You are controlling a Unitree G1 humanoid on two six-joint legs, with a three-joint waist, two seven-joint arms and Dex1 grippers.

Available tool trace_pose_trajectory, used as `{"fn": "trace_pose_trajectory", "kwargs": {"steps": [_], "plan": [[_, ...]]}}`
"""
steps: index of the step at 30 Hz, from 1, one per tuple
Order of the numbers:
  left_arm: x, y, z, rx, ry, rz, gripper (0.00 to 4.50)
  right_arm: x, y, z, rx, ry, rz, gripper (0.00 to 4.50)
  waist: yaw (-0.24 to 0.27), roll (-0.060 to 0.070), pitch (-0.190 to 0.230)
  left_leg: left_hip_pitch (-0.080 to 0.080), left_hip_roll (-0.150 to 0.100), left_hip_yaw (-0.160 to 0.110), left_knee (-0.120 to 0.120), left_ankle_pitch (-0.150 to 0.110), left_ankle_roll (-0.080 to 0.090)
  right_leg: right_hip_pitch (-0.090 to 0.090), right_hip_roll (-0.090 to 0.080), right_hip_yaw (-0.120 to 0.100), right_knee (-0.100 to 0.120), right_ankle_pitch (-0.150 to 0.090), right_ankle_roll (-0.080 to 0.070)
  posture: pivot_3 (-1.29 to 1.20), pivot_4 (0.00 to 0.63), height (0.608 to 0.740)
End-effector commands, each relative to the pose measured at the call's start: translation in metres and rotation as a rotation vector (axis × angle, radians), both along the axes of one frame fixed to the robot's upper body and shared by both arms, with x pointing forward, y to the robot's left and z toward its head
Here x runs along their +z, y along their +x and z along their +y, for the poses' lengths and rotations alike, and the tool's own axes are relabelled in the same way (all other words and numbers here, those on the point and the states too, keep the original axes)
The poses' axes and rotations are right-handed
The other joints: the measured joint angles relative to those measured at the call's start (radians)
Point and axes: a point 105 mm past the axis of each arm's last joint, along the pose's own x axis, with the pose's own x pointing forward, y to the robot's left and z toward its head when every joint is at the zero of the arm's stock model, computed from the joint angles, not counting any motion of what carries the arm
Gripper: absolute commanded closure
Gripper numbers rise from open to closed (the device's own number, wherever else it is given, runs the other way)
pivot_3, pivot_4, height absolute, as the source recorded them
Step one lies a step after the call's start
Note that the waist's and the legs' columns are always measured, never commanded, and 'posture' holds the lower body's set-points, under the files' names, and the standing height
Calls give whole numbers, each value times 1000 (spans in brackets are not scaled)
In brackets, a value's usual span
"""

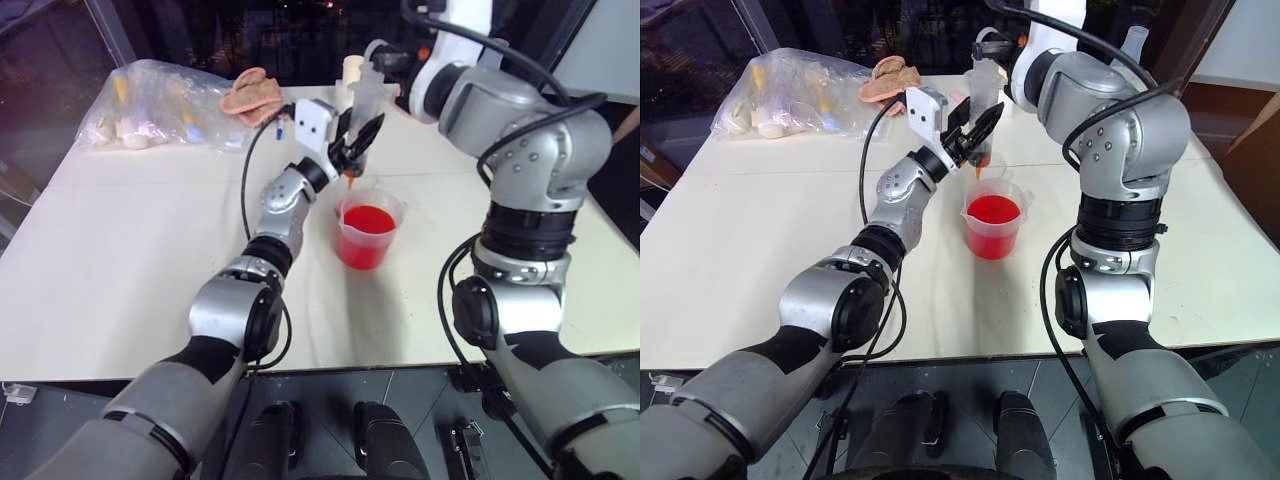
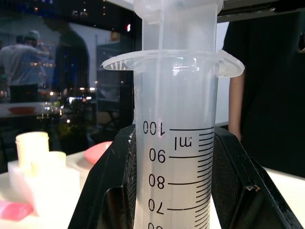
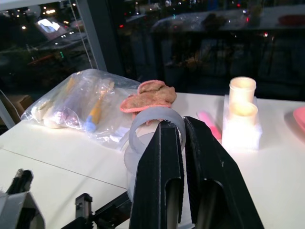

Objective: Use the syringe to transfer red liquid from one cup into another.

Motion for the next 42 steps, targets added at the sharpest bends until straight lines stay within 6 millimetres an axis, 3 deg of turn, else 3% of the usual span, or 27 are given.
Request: {"fn": "trace_pose_trajectory", "kwargs": {"steps": [1,14,28,39,42], "plan": [[30,-1,0,15,-41,-68,3000,3,-14,20,89,-27,-32,4467,0,0,0,0,0,0,0,0,0,0,0,0,0,0,0,0,150,740],[38,-1,-2,23,-64,-67,3000,-26,-24,40,155,-110,5,4467,0,0,0,0,0,0,0,0,0,0,0,0,0,0,0,0,150,740],[47,1,4,43,-76,-84,3000,-58,-16,37,133,-123,85,4467,0,0,0,0,0,0,0,0,0,0,0,0,1,0,0,0,150,740],[56,1,9,59,-86,-106,3000,-63,-11,34,122,-138,88,4467,-1,0,0,0,0,0,0,0,0,0,0,0,1,0,0,0,150,740],[55,2,10,63,-81,-105,3000,-54,-17,38,158,-124,58,4467,-1,0,0,0,0,0,0,0,0,0,0,0,1,0,0,0,150,740]]}}
